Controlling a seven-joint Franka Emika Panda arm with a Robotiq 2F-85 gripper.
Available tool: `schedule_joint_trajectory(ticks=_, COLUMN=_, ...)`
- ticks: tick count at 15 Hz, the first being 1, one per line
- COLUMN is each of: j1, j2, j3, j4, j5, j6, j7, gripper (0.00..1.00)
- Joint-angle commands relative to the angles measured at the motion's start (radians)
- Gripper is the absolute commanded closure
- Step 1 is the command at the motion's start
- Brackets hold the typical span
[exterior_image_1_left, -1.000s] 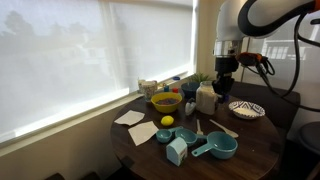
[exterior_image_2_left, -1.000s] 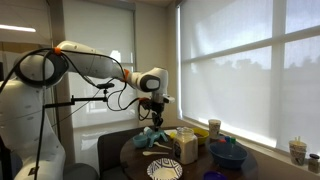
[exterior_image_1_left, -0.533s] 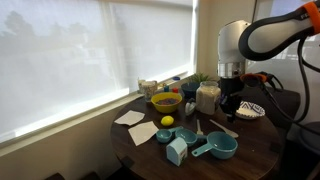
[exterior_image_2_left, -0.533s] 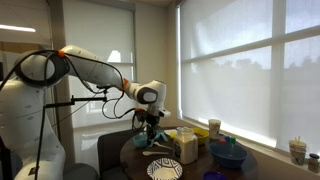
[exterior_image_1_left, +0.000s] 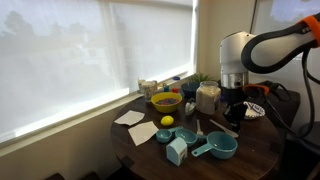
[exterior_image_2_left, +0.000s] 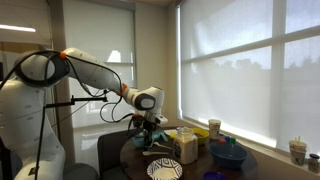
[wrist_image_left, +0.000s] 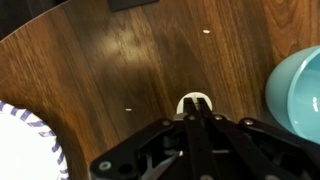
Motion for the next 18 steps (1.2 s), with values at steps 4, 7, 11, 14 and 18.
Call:
schedule_joint_trajectory(ticks=4, j1=-0.001, j2=-0.034, j3=0.006, j4=-0.073, j5=0.009, j6=0.137, j7=0.051, gripper=0.99)
schedule_joint_trajectory(ticks=7, j1=0.002, j2=-0.036, j3=0.006, j4=-0.084, j5=0.016, j6=0.172, j7=0.055, gripper=0.99)
schedule_joint_trajectory(ticks=11, j1=0.002, j2=-0.034, j3=0.005, j4=-0.089, j5=0.018, j6=0.189, j7=0.056, gripper=0.99)
schedule_joint_trajectory(ticks=14, j1=0.004, j2=-0.032, j3=0.005, j4=-0.092, j5=0.022, j6=0.193, j7=0.052, gripper=0.99)
schedule_joint_trajectory(ticks=18, j1=0.004, j2=-0.036, j3=0.004, j4=-0.093, j5=0.025, j6=0.190, j7=0.052, gripper=0.96)
